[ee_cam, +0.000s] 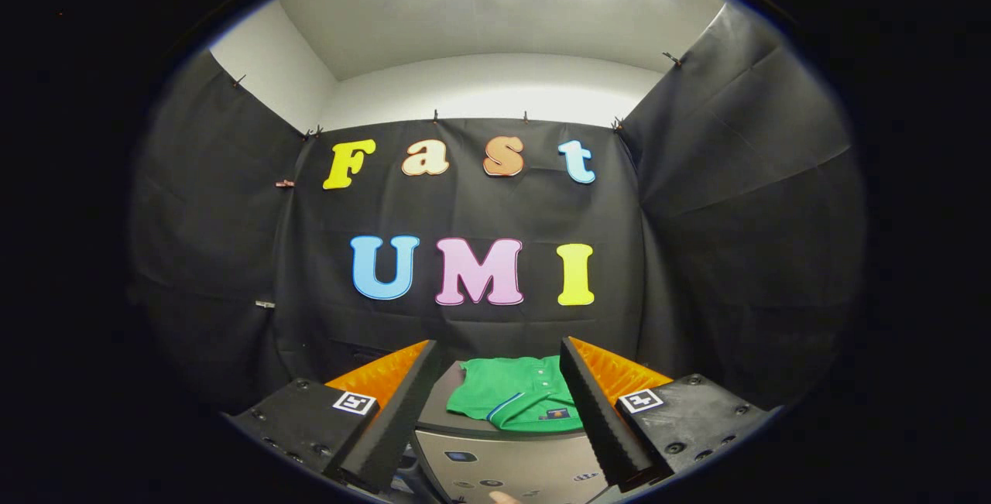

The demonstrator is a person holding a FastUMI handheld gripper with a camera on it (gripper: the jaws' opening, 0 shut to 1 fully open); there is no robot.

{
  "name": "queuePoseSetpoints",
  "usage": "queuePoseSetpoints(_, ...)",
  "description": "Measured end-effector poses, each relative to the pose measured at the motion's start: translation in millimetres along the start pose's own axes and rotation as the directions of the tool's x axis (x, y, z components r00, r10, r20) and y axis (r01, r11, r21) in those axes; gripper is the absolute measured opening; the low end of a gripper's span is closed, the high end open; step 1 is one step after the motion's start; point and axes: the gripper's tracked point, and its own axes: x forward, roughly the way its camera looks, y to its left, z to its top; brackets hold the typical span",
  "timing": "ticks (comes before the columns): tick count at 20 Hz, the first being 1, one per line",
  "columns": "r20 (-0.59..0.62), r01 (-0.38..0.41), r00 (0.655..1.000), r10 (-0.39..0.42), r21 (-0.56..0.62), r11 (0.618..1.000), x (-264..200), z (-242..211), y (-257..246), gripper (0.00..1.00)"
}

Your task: Put the clothes into the washing machine and then close the washing machine lid.

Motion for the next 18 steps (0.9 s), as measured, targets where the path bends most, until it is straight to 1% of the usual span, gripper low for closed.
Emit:
queuePoseSetpoints(5, -0.024, 0.022, 0.999, -0.022, -0.008, 1.0, 24.4, -2.9, -10.9, 0.98)
queuePoseSetpoints(8, -0.072, 0.033, 0.997, -0.032, 0.0, 0.999, 51.4, -14.5, -19.6, 0.98)
queuePoseSetpoints(11, -0.121, 0.062, 0.991, -0.063, -0.011, 0.998, 85.6, -25.7, -32.4, 0.98)
queuePoseSetpoints(14, -0.17, 0.099, 0.98, -0.099, -0.009, 0.995, 120.4, -34.2, -46.4, 0.98)
queuePoseSetpoints(16, -0.213, 0.102, 0.972, -0.101, -0.005, 0.995, 142.3, -42.4, -51.7, 0.98)
queuePoseSetpoints(18, -0.274, 0.105, 0.956, -0.104, -0.013, 0.994, 163.2, -52.9, -56.3, 0.98)
